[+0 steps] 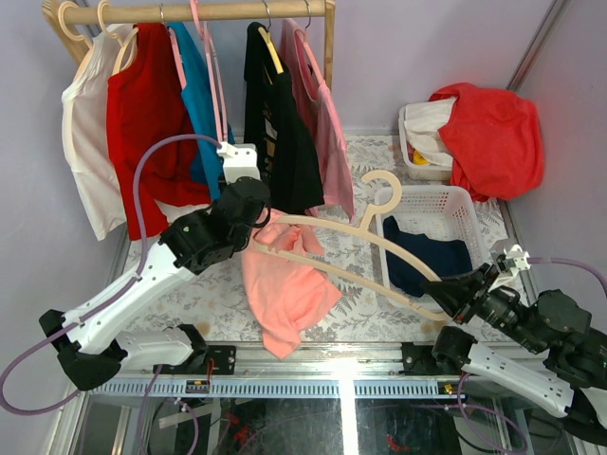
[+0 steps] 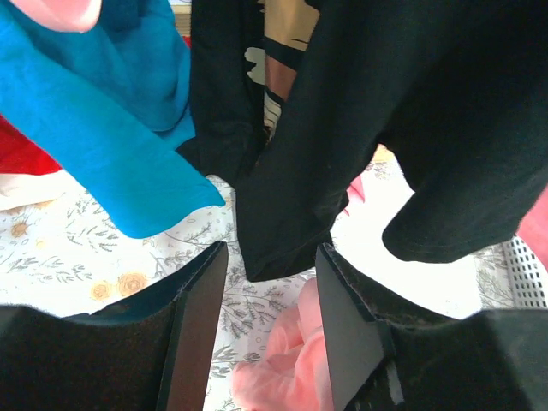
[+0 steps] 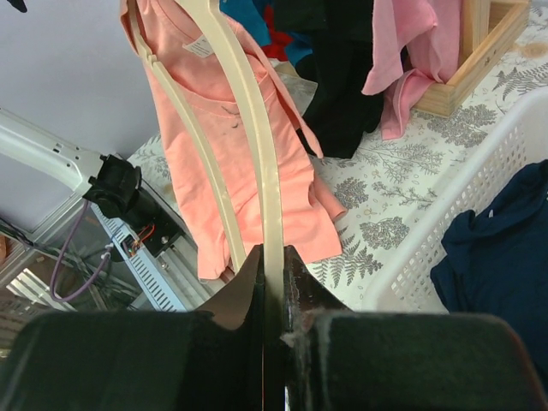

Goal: Place the t-shirt on the hanger

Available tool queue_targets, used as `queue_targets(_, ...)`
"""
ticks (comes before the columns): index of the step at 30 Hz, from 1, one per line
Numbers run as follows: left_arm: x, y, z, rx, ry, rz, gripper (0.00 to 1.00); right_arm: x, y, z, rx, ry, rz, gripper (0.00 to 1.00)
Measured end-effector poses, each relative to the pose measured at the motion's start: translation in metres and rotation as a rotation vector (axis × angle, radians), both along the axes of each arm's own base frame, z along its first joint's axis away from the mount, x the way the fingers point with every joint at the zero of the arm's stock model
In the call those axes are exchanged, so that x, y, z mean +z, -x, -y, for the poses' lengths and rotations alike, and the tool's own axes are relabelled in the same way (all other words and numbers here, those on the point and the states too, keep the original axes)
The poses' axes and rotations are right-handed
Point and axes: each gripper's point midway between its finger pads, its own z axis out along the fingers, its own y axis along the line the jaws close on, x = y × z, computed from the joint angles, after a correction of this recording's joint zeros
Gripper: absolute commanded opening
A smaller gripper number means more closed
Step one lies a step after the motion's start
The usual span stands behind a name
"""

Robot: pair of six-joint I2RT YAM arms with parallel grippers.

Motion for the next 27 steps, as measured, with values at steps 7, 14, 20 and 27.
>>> queue_targets(7,-0.007,-0.002,-0.010,0.064,-0.018,0.007,0.45,0.001,-0.003,-0.003,-0.013,0.023,-0.031,0.00)
queue_targets(14,-0.007,-0.003,-0.009,0.072,-0.002,0.010,0.50,0.016,0.001,0.006,-0.013,0.020,-0.026,0.00)
queue_targets(20,-0.001,-0.011,0.003,0.067,0.010,0.012,0.44,0.034,0.005,0.016,-0.021,0.031,-0.030,0.00)
queue_targets(27,-0.010,-0.021,0.017,0.055,0.000,-0.007,0.45,0.036,0.009,0.026,-0.038,0.051,-0.052,0.00)
